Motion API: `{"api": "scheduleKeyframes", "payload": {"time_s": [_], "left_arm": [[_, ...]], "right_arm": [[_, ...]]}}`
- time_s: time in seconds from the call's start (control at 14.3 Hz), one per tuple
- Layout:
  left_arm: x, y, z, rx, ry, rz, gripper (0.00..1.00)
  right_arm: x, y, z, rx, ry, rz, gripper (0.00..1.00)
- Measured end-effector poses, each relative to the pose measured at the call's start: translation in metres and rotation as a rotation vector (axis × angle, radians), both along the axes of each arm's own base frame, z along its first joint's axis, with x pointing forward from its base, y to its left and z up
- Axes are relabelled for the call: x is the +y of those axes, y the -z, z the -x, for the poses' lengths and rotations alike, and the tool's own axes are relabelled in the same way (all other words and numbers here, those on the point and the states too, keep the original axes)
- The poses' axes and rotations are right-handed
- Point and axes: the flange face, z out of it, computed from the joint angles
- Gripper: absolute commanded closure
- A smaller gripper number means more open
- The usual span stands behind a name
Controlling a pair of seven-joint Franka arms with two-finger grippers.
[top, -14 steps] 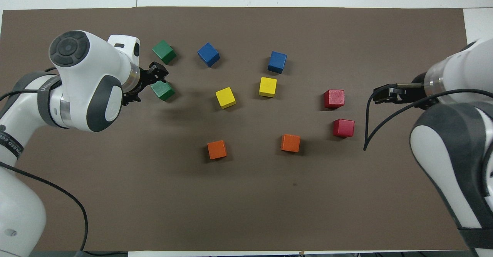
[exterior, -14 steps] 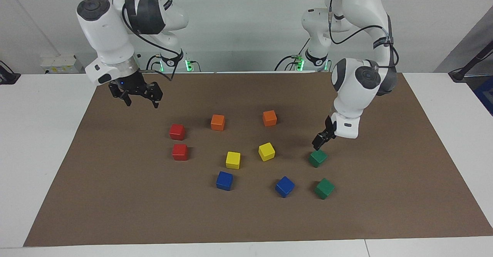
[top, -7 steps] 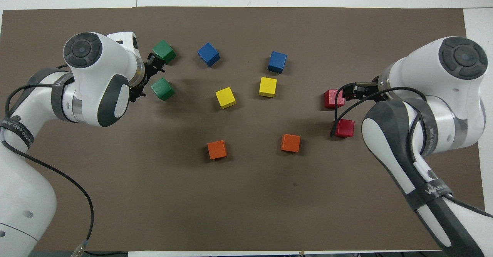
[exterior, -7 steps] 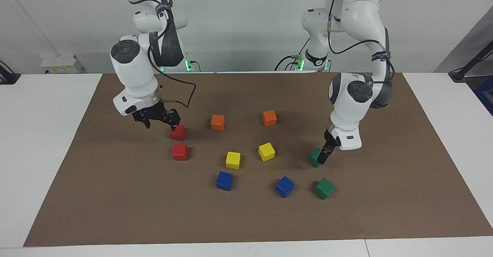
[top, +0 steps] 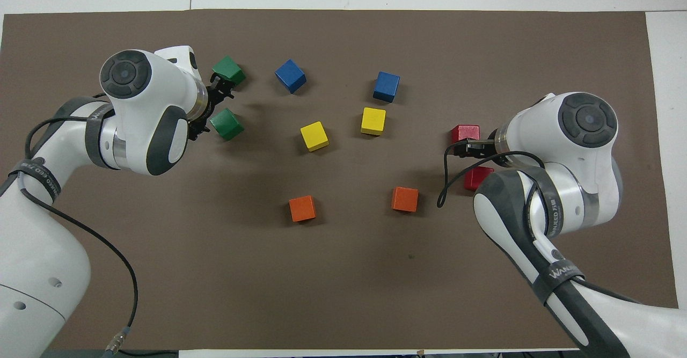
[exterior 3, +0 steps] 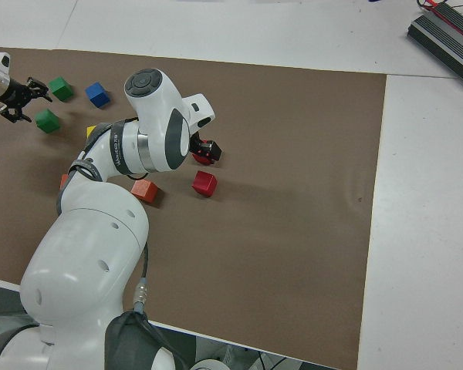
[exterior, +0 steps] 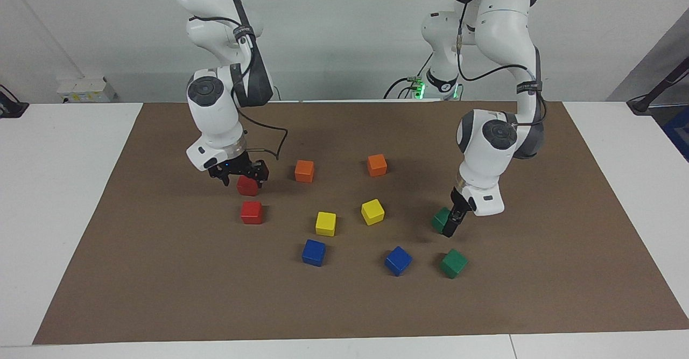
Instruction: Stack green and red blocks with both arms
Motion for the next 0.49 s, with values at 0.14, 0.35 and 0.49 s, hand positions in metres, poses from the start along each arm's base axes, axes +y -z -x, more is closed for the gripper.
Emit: {"api": "scheduleKeyframes", "payload": {"time_s": [0.14,0.35,0.49], "left_arm": [[-0.008,0.008,0.001,-0.003,0.009,0.004,0.00],[-0.013,0.015,0.004,0.007,0.015,0.002,0.04],[-0.013,0.018,0.006,0.013,0.016,0.001,0.18]], "right_arm": [[0.002,0.007,0.003,0.000,-0.002,0.000,0.00],[0.001,0.021,0.008,0.003,0.005,0.001,0.00],[0.000,0.032,0.014,0.009,0.014,0.002,0.00]]}}
